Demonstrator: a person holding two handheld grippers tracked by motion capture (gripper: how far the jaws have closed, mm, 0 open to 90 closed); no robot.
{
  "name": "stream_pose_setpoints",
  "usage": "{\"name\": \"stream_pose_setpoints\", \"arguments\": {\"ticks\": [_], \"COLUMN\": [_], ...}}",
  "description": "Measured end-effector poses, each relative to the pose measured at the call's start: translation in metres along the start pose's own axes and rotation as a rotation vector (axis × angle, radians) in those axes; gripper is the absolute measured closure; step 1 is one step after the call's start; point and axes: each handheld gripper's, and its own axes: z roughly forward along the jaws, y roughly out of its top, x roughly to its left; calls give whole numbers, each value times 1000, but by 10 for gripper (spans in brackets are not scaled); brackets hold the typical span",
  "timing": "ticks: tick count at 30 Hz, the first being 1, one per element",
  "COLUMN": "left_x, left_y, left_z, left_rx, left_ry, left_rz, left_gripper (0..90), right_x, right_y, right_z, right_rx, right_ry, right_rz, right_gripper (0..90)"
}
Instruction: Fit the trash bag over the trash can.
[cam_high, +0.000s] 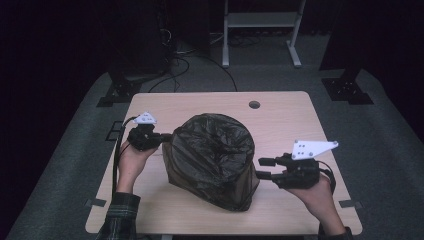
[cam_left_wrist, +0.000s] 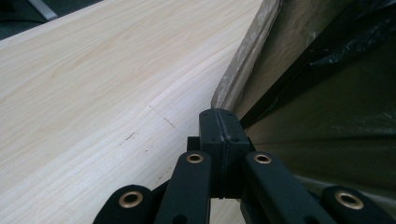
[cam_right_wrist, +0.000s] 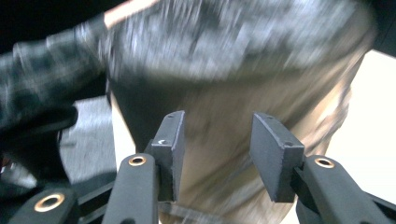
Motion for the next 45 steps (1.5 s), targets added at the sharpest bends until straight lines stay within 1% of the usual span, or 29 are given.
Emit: {"name": "stream_pose_setpoints", "arguments": {"ticks": [4, 5, 6, 8, 10, 13, 14, 16, 18, 20, 23, 24, 25, 26, 27, 28, 29, 31, 32, 33, 34, 35, 36, 37, 39, 40, 42, 44, 45], "left_x": [1, 2, 2, 2, 1, 1, 2, 2, 3, 3, 3, 3, 3, 3, 3, 3, 3, 3, 3, 2, 2, 2, 2, 3, 4, 6, 9, 11, 12], "left_y": [1, 1, 1, 1, 1, 0, 0, 0, 0, 0, 0, 0, 0, 0, 0, 0, 0, 0, 0, 1, 1, 1, 2, 3, 4, 3, 1, -3, -5], "left_z": [4, 5, 6, 8, 9, 10, 10, 10, 10, 10, 9, 9, 9, 8, 8, 8, 8, 8, 8, 8, 8, 8, 8, 8, 9, 11, 16, 22, 24], "left_rx": [10, 10, 7, 7, 5, 2, 0, -1, -3, -3, -5, -6, -7, -7, -6, -7, -6, -7, -7, -6, -8, -10, -8, -7, -6, 4, 21, 48, 51], "left_ry": [1, 1, -3, -6, -10, -13, -13, -13, -15, -14, -11, -11, -12, -12, -12, -12, -13, -14, -15, -14, -15, -15, -12, -9, -3, 8, 11, 19, 18], "left_rz": [3, 2, 2, 1, 2, 2, 0, 0, -2, -1, -2, -1, -1, -1, 1, 0, 0, 4, 4, 5, 3, 2, 4, 6, 2, 0, -16, -18, -25], "left_gripper": [900, 900, 900, 900, 900, 900, 900, 900, 900, 900, 900, 900, 900, 900, 900, 900, 900, 900, 900, 900, 900, 900, 900, 900, 900, 900, 900, 900, 900], "right_x": [-7, -10, -13, -24, -37, -51, -54, -58, -58, -59, -61, -62, -64, -66, -68, -70, -70, -69, -69, -70, -70, -71, -71, -72, -76, -78, -86, -93, -96], "right_y": [25, 33, 39, 49, 53, 56, 56, 56, 58, 59, 60, 60, 61, 61, 62, 63, 63, 62, 62, 62, 63, 64, 65, 67, 68, 68, 68, 65, 63], "right_z": [0, 3, 6, 15, 24, 38, 42, 45, 47, 48, 50, 49, 48, 49, 50, 54, 57, 64, 65, 65, 63, 61, 60, 60, 62, 64, 69, 75, 79], "right_rx": [-53, -62, -51, -30, -22, 13, 23, 16, 27, 27, 26, 14, -7, -19, -18, 4, 25, 59, 62, 55, 32, 13, 8, 22, 26, 32, 44, 64, 75], "right_ry": [-44, -45, -59, -111, -119, -124, -121, -123, -147, -171, -197, -202, -194, -184, -173, -169, -174, -179, -192, -194, -197, -192, -203, -234, -239, -248, -272, -289, -296], "right_rz": [-13, -12, 0, 14, 47, 74, 81, 85, 73, 59, 54, 58, 59, 78, 93, 99, 96, 77, 67, 70, 75, 75, 72, 60, 65, 67, 72, 84, 86], "right_gripper": [546, 539, 526, 536, 557, 659, 736, 800, 895, 900, 900, 884, 751, 639, 590, 563, 598, 744, 756, 781, 820, 900, 900, 900, 900, 900, 900, 900, 900]}}
